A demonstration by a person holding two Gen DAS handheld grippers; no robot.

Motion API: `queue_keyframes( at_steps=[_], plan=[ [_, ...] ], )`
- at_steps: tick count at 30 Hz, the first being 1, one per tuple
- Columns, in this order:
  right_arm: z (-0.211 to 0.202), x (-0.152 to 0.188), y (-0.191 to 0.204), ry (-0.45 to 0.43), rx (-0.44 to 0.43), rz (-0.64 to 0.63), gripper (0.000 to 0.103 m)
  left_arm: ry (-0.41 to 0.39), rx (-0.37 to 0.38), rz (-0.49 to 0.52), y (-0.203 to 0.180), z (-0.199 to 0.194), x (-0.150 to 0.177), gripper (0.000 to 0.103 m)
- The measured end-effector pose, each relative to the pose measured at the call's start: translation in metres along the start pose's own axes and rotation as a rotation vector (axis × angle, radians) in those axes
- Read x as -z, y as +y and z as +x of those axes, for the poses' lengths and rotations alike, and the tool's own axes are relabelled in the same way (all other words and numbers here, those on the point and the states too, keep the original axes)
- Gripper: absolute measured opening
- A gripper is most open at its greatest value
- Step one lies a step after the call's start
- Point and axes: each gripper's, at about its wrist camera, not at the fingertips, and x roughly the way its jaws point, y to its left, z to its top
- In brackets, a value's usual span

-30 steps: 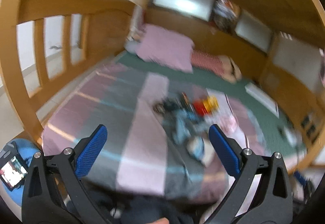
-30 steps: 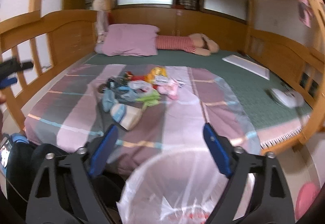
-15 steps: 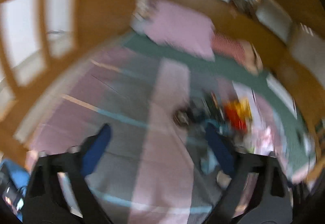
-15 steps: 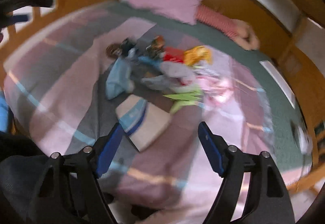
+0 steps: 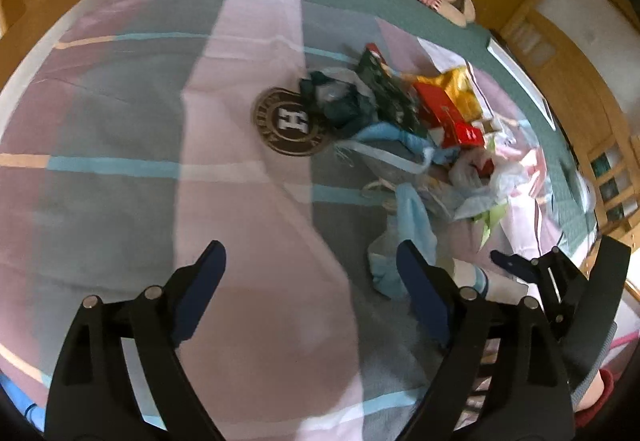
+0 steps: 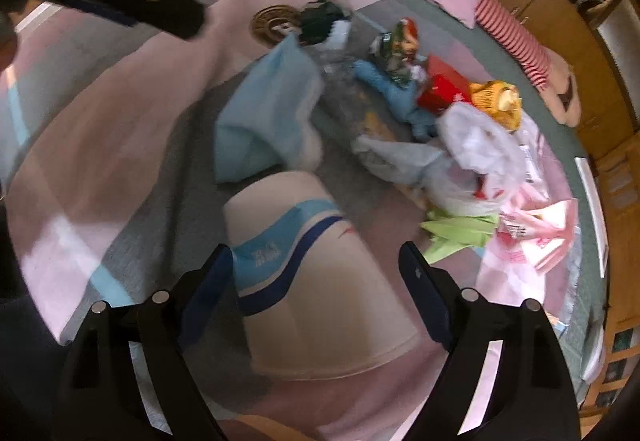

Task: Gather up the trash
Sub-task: 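Reach the right tool to the white paper cup and close on it, then carry the paper cup with the right tool while the left tool grasps the blue cloth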

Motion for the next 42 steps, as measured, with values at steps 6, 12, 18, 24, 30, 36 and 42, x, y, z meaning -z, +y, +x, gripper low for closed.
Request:
queue_keyframes(
  at_steps=[6, 12, 18, 24, 30, 36, 42],
  plan=[
    [-0.012, 0.007, 0.014, -0.023, 0.002, -0.021, 0.065, 0.015, -0.019, 0.047, -0.016, 0.02, -0.009, 0.087],
    [-0.041, 0.012, 0.019, -0.078, 0.027, -0.029, 0.038, 0.003, -0.02, 0.038, -0.015, 0.022, -0.008, 0.087],
    [-0.046, 0.017, 0.025, -0.088, 0.061, -0.054, 0.038, 0.0, -0.012, 0.036, -0.016, 0.022, -0.008, 0.087],
    [-0.051, 0.021, 0.034, -0.112, 0.119, -0.098, 0.035, -0.002, 0.0, 0.029, -0.015, 0.024, -0.008, 0.087],
    [-0.067, 0.024, 0.045, -0.15, 0.173, -0.125, 0.035, -0.016, 0.021, 0.053, -0.024, 0.023, -0.008, 0.087],
    [-0.077, 0.024, 0.046, -0.164, 0.164, -0.11, 0.035, 0.008, 0.017, 0.11, -0.04, 0.033, -0.004, 0.087],
    [-0.082, 0.025, 0.044, -0.16, 0.149, -0.094, 0.035, 0.029, 0.008, 0.154, -0.052, 0.045, 0.0, 0.074]
  ],
)
